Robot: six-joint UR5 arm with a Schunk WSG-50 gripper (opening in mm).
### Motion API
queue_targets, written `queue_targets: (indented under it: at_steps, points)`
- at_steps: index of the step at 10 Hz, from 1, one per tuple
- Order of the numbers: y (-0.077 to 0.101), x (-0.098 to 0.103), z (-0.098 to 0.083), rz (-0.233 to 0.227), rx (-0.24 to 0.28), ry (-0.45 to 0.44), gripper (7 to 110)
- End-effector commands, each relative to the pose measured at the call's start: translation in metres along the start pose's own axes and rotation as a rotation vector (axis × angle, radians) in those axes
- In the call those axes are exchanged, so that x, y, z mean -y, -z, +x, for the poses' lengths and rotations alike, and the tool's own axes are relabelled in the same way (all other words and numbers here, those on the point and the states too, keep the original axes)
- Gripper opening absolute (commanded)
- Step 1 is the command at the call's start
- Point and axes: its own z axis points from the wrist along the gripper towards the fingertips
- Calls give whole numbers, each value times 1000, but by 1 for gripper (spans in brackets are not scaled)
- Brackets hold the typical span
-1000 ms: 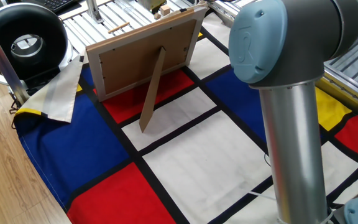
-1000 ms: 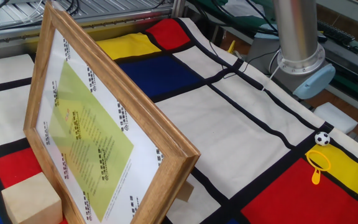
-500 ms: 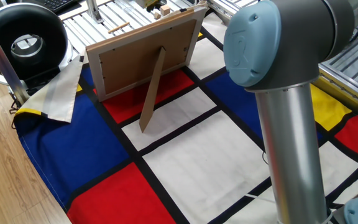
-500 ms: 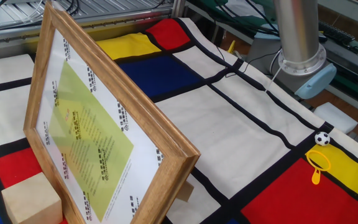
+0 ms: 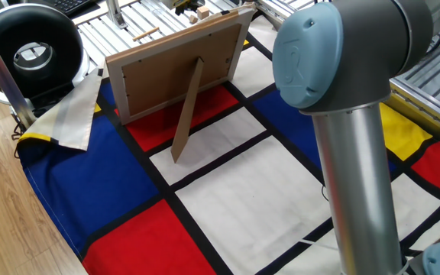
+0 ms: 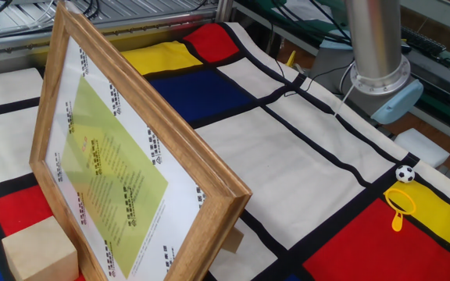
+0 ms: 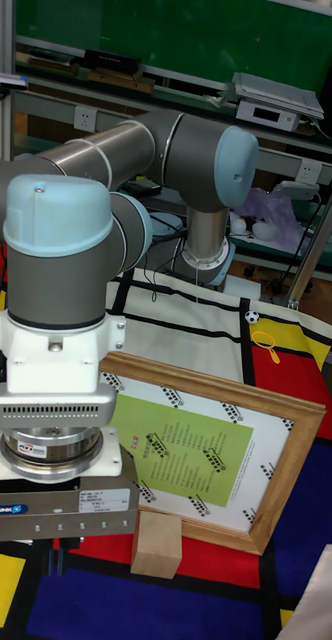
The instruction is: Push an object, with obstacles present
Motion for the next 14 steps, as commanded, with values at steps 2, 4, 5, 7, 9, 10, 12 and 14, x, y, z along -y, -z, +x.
queue_targets:
  at_steps: [2,4,5,7,9,10,12,14]
  points:
    - [7,-3,8,-6,-26,-20,7]
    - [11,-2,17,13,-50,-17,7]
    - [14,-4,18,15,-53,-18,7]
    - [16,-7,16,8,-44,-22,7]
    - [16,-8,15,6,-44,-21,7]
    - [16,-9,15,2,-43,-22,7]
    - [16,-11,15,0,-46,-19,7]
    - [16,-10,16,2,-53,-17,7]
